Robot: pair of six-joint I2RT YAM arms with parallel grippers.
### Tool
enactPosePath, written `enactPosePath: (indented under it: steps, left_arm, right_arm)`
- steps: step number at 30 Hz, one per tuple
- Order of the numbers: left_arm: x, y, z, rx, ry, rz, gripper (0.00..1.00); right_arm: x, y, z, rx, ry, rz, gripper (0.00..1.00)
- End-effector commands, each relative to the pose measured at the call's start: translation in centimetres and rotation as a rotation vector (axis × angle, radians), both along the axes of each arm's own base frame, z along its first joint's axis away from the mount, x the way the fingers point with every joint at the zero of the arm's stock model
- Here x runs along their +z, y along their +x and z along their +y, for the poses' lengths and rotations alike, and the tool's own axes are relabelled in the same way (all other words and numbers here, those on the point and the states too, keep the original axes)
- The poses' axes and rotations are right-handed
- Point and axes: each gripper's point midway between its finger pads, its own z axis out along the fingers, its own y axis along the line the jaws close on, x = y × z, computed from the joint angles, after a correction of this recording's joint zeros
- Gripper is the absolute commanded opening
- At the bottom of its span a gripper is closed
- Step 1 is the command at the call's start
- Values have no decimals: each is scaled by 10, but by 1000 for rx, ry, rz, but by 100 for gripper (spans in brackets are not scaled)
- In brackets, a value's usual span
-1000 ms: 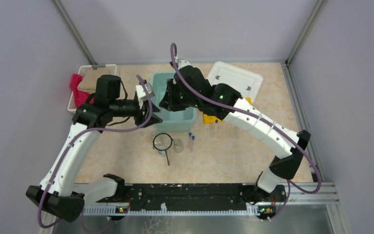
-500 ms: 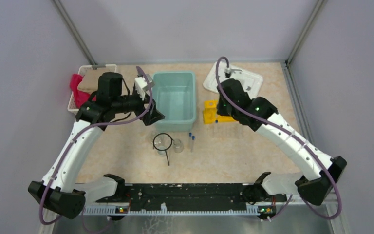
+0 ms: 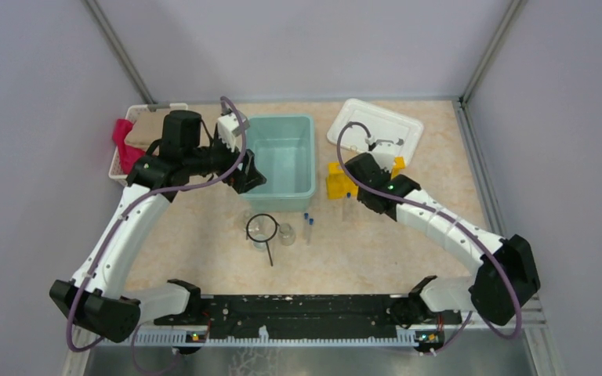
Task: Organize the chemistry lab equipment
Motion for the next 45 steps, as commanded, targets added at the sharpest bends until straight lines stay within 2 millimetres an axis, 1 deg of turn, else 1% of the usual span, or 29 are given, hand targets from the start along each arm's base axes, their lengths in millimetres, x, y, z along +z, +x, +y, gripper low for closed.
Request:
enactPosePath:
  steps: [1, 7, 14, 21, 28, 37, 45]
  left_arm:
    - [9, -1, 0, 12, -10, -13, 99]
    - [11, -1, 0, 9, -11, -5, 99]
    - [11, 0, 0, 9, -8, -6, 99]
    - [18, 0, -1, 6, -16, -18, 99]
    - [21, 0, -2, 4, -21, -21, 99]
    - [22, 0, -1, 8, -21, -28, 99]
    - [20, 1, -1, 9, -22, -26, 99]
  right_arm:
    - [6, 31, 9, -44, 70, -112, 0]
    - [-10, 43, 14, -44, 72, -100, 0]
    - [-21, 51, 16, -47, 72, -89, 0]
    - [-34, 49, 9, -61, 62, -65, 0]
    - [-47, 46, 8, -60, 64, -40, 0]
    - [-49, 43, 9, -55, 75, -29, 0]
    - [-43, 37, 4, -51, 76, -47, 0]
